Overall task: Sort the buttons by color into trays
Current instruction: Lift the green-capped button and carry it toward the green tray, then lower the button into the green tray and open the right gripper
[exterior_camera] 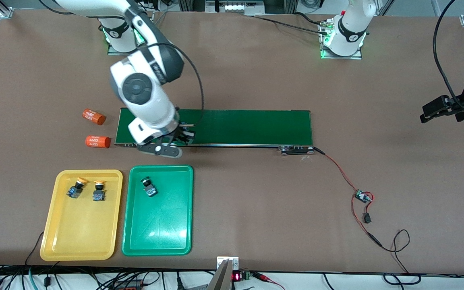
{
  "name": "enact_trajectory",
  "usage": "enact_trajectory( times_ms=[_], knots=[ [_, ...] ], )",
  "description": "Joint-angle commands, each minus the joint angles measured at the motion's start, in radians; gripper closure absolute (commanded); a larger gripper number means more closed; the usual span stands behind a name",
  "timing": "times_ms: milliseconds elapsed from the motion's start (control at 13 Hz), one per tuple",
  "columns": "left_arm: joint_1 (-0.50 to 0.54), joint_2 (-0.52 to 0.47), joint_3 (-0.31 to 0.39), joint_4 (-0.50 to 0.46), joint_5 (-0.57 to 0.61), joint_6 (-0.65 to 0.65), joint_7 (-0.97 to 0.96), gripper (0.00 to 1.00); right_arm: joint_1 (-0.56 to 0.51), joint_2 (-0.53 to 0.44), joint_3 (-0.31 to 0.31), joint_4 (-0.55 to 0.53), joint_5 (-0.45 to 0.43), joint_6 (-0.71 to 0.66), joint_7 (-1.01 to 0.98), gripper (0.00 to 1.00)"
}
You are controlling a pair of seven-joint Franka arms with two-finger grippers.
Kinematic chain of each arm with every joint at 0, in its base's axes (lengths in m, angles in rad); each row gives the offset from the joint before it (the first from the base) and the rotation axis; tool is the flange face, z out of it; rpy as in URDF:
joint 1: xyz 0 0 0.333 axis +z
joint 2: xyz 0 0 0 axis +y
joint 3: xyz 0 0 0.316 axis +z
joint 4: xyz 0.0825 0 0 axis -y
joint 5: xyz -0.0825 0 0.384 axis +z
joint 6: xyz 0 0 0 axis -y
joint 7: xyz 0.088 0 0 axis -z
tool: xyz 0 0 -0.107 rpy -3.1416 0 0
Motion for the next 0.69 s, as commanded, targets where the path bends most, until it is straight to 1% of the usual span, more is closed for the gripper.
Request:
enact_trajectory(
  times_ms=[0,153,230,307,460,614],
  knots=[
    [0.001,-0.025,0.001,-0.024,-0.017,0.01,0.005,0.0,-0.074,0.12,0.011,0.138,0.015,0.006,-0.194,1.0],
    [0.001,-0.025,0.001,-0.026,-0.017,0.01,0.004,0.0,-0.117,0.249,0.011,0.27,0.017,0.011,-0.329,1.0],
    [0.001,-0.024,0.001,-0.026,-0.017,0.01,0.005,0.0,-0.12,0.319,0.011,0.339,0.017,0.026,-0.39,1.0],
    [0.001,-0.022,0.001,-0.026,-0.017,0.01,0.005,0.0,-0.126,0.375,0.01,0.373,0.015,0.057,-0.424,1.0],
    [0.0,-0.019,0.001,-0.028,-0.017,0.01,0.005,0.0,-0.146,0.444,0.01,0.386,0.015,0.167,-0.471,1.0],
    [0.0,-0.016,0.001,-0.028,-0.017,0.013,0.005,0.0,-0.141,0.481,0.007,0.384,0.007,0.221,-0.474,1.0]
  ],
)
